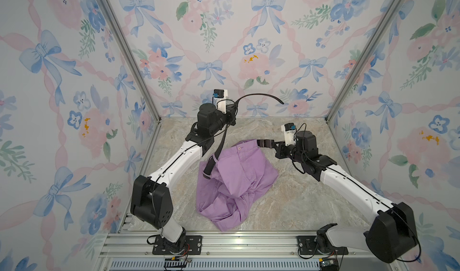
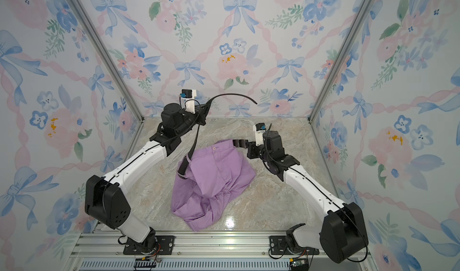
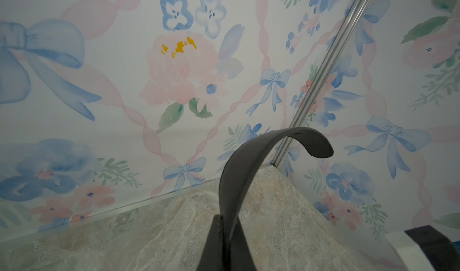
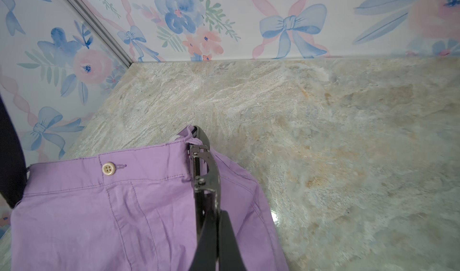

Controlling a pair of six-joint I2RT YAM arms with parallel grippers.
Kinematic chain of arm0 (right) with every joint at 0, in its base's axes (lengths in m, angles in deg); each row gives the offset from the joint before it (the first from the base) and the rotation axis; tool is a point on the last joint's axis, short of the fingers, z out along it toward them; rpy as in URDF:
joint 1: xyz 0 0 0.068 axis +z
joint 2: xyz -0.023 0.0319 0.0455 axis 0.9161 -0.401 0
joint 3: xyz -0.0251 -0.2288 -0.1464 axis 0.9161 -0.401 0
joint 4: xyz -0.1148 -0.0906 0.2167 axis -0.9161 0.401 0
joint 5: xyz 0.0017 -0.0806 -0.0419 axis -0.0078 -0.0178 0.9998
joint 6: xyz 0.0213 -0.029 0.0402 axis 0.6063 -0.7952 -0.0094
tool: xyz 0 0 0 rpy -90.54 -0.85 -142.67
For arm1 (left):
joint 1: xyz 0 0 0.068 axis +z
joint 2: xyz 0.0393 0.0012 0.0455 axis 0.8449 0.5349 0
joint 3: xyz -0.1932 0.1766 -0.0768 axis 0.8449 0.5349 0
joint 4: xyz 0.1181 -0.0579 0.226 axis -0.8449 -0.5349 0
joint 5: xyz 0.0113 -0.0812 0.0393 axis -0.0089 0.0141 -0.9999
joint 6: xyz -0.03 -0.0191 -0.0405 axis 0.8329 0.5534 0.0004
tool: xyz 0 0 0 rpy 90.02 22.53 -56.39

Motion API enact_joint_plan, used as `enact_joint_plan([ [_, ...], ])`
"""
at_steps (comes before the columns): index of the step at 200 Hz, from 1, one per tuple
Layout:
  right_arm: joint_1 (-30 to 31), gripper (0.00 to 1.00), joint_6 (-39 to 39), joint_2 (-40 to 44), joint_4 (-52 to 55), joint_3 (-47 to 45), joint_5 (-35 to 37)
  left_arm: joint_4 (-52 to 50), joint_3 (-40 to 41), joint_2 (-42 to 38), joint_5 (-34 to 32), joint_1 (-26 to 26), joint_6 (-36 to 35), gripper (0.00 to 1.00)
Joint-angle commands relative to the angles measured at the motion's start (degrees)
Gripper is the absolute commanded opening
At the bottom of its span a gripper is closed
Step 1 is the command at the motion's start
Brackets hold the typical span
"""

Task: Remove the belt from the trousers

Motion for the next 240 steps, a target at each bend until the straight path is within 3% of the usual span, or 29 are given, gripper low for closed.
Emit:
enact_joint_plan([
  [1,-2.2,0.0,-1.2,4.2,4.0,1.7,3.1,0.1,0.2,4.3,0.6,-0.3,3.5,0.21],
  [39,-3.5,0.0,-3.6,7.4,10.8,4.0,3.1,-0.4,-0.9,5.6,1.0,0.3,0.6,0.7],
  [54,-3.7,0.0,-4.0,8.5,12.3,4.0,3.1,-0.4,0.0,3.6,0.0,0.3,-1.6,0.8],
  [81,-3.7,0.0,-4.2,9.9,15.1,4.6,2.1,-0.3,2.9,-1.9,-0.8,0.4,-7.4,0.82],
  [107,-3.3,0.0,-4.7,10.0,19.0,6.8,0.7,1.3,7.5,-7.8,4.3,-0.6,-13.9,0.8],
  [125,-2.5,0.0,-5.6,10.0,22.3,8.9,0.3,6.1,13.5,-11.9,9.3,-3.6,-22.2,0.79],
  [146,-1.2,0.0,-6.3,10.2,25.3,10.7,-0.3,9.8,19.6,-14.4,10.2,-10.5,-36.2,0.83],
  [160,-0.4,0.0,-6.5,10.1,26.9,11.7,-1.0,10.2,20.2,-12.9,11.8,-13.5,-40.1,0.84],
  [240,1.2,0.0,-6.8,11.2,33.9,16.4,-3.3,11.5,11.6,3.5,15.1,-20.4,-46.7,0.79],
])
